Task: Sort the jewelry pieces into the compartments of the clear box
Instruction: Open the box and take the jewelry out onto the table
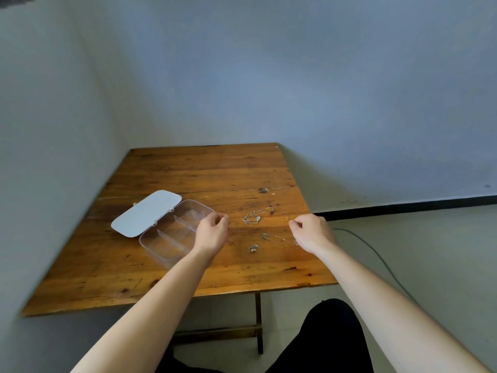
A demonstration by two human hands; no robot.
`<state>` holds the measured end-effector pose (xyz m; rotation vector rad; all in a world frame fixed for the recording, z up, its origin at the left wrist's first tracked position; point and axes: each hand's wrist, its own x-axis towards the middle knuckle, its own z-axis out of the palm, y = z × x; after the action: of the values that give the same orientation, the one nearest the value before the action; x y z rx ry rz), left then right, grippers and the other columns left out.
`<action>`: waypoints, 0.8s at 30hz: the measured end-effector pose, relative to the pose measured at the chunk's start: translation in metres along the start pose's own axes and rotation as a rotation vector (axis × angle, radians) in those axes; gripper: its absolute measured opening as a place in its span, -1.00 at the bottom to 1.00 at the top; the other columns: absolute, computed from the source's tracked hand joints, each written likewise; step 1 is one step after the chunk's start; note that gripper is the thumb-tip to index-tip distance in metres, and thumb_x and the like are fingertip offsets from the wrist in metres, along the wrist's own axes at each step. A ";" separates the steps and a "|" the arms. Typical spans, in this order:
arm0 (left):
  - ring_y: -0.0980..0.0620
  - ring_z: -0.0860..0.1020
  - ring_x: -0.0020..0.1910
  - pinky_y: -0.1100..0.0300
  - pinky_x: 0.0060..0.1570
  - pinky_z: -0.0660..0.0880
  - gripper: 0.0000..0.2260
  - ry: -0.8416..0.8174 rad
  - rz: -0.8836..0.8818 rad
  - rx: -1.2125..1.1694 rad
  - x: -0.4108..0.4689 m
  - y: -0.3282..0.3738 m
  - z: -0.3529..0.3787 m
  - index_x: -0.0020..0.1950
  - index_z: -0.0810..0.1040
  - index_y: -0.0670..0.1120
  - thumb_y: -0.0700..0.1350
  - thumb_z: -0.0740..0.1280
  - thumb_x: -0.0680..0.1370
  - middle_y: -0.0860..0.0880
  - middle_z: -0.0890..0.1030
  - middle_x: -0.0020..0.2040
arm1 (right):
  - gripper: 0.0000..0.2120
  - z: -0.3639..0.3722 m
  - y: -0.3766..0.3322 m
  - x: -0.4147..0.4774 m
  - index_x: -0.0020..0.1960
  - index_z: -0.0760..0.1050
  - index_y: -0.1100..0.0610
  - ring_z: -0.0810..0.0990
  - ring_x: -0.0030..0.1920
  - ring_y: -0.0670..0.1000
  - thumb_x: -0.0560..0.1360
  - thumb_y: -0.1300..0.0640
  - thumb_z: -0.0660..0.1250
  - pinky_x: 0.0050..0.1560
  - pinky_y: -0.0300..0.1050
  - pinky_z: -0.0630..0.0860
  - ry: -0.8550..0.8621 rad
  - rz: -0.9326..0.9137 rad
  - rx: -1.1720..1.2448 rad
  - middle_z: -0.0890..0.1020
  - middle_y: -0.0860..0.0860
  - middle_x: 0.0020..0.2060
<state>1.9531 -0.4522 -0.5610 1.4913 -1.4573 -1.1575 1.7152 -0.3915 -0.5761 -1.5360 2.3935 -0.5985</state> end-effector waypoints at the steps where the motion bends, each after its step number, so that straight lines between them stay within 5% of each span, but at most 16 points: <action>1: -0.09 0.61 -0.02 -0.07 -0.05 0.59 -0.82 0.040 0.072 0.031 0.001 0.001 -0.009 0.03 0.60 -0.10 -0.06 0.24 0.62 -0.07 0.66 -0.05 | -0.60 0.000 -0.003 0.001 -0.31 0.56 0.05 0.61 -0.38 -0.04 0.65 -0.05 0.20 -0.31 -0.15 0.60 0.010 -0.019 -0.013 0.64 -0.05 -0.41; 4: -0.05 0.59 -0.01 0.02 -0.06 0.57 -0.80 0.148 0.284 0.289 0.006 -0.002 -0.038 0.08 0.57 -0.05 -0.03 0.20 0.63 -0.05 0.65 0.00 | -0.76 0.000 -0.021 0.002 -0.03 0.67 -0.04 0.64 -0.25 -0.08 0.64 0.00 0.23 -0.19 -0.13 0.64 -0.007 -0.091 0.020 0.73 -0.11 -0.12; 6: -0.08 0.53 0.16 -0.02 0.10 0.50 -0.72 0.217 0.383 0.595 0.013 -0.014 -0.056 0.21 0.56 -0.07 -0.01 0.14 0.64 -0.10 0.61 0.19 | -0.77 0.005 -0.036 0.004 0.15 0.65 -0.06 0.65 -0.12 -0.06 0.64 0.01 0.23 -0.17 -0.17 0.57 -0.044 -0.165 0.060 0.69 -0.13 0.08; 10: -0.15 0.10 0.58 -0.21 0.50 0.00 -0.55 0.086 0.272 1.031 0.024 -0.046 -0.079 0.50 0.33 -0.03 0.09 -0.05 0.68 -0.15 0.24 0.58 | -0.71 0.023 -0.076 0.006 0.31 0.56 0.01 0.58 0.18 -0.03 0.64 0.14 0.23 0.12 -0.09 0.52 -0.168 -0.374 0.165 0.60 -0.05 0.23; 13: -0.12 0.04 0.60 -0.21 0.53 -0.11 -0.52 0.064 0.236 1.060 0.029 -0.062 -0.083 0.48 0.37 0.00 0.10 -0.10 0.66 -0.09 0.27 0.57 | -0.64 0.037 -0.111 0.009 0.40 0.49 0.04 0.51 0.31 0.02 0.64 0.23 0.18 0.29 0.02 0.49 -0.254 -0.530 0.127 0.53 -0.02 0.35; 19: -0.09 0.03 0.60 -0.18 0.52 -0.14 -0.50 0.076 0.241 1.096 0.033 -0.067 -0.082 0.42 0.48 0.05 0.09 -0.08 0.61 0.00 0.47 0.45 | -0.44 0.052 -0.166 0.026 0.44 0.47 0.05 0.50 0.34 0.13 0.51 0.41 0.15 0.25 0.13 0.52 -0.397 -0.744 -0.209 0.46 0.00 0.44; 24: -0.09 0.04 0.60 -0.21 0.52 -0.12 -0.44 0.088 0.239 1.094 0.032 -0.066 -0.080 0.36 0.54 0.06 0.12 -0.10 0.54 -0.02 0.50 0.43 | -0.67 0.063 -0.192 0.035 0.19 0.57 0.15 0.60 0.13 0.19 0.48 0.36 0.25 -0.01 0.08 0.59 -0.515 -0.842 -0.539 0.59 0.12 0.14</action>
<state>2.0486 -0.4849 -0.6003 1.9005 -2.2799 -0.0631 1.8824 -0.5065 -0.5434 -2.5383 1.5106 0.3501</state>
